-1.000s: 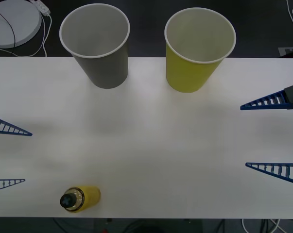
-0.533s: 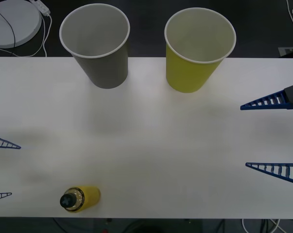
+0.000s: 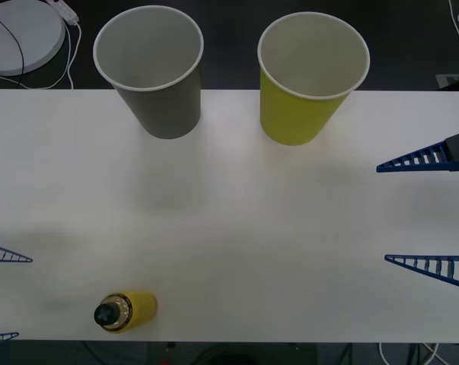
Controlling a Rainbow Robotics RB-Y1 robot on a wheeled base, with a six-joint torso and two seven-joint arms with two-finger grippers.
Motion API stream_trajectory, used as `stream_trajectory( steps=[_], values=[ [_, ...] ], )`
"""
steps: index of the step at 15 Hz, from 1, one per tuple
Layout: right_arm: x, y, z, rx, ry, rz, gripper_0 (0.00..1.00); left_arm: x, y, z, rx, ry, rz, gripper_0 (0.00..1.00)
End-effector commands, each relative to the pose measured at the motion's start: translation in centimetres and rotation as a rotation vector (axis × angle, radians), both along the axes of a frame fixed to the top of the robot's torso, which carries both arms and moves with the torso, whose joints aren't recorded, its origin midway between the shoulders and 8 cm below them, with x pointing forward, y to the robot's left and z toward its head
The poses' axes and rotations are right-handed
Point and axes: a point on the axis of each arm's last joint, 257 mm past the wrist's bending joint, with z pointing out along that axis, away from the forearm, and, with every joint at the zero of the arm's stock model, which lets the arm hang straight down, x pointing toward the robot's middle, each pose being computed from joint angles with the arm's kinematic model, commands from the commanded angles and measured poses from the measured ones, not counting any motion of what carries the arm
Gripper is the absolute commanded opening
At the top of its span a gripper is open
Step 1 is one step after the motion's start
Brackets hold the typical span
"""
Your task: Put the can into the green bin and the plastic bottle into the gray bin
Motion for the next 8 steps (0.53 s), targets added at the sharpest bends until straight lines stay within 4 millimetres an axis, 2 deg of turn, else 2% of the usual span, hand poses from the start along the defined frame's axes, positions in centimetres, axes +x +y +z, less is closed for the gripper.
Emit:
stream_trajectory(
  steps=[1, 8],
  values=[
    [0.0, 0.0, 0.0, 0.0, 0.0, 0.0, 1.0, -1.0, 0.1, -0.5, -0.004, 0.015, -0.001, 1.0],
    [0.0, 0.0, 0.0, 0.0, 0.0, 0.0, 1.0, -1.8, -1.2, -2.1, -0.052, 0.021, 0.025, 1.0]
  ],
)
